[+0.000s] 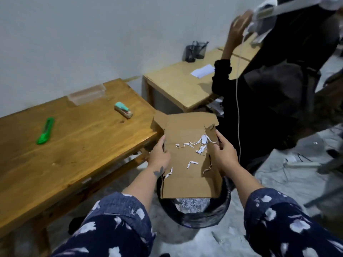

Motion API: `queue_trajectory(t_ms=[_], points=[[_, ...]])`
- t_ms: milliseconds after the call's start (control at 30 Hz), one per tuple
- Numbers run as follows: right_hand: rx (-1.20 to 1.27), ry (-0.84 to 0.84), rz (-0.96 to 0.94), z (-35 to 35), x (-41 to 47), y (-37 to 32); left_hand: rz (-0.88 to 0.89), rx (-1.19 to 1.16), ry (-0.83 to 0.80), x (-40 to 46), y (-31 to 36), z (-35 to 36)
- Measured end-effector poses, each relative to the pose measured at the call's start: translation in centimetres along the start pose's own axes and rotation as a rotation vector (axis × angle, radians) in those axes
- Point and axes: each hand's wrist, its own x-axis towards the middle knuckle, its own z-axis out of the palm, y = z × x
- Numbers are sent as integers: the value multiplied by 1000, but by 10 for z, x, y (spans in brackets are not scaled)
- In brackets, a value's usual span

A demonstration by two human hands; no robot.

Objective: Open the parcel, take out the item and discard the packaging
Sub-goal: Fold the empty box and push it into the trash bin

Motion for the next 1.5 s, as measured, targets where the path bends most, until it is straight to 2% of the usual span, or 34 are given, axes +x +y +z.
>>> queue_trajectory(t_ms=[267,533,867,1033,1200,1300,1500], points=[[-71,84,135,2,29,104,-130,-40,-140,18,-54,77],[-170,-73,204,26,85,213,-237,94,-105,58,-149,152],[-226,-232,241,115,136,367,-347,139,-67,93,-336,229],[-304,-277,253,157,153,422,-426,159,-68,108,-395,251],[-363,-346,310,173,160,445,-523,215,-151,117,-410,261],[-391,-392,349,168,159,435,-537,229,-166,113,-399,258],[-467,-507,317,120,139,338,-534,244,-132,83,-298,223]])
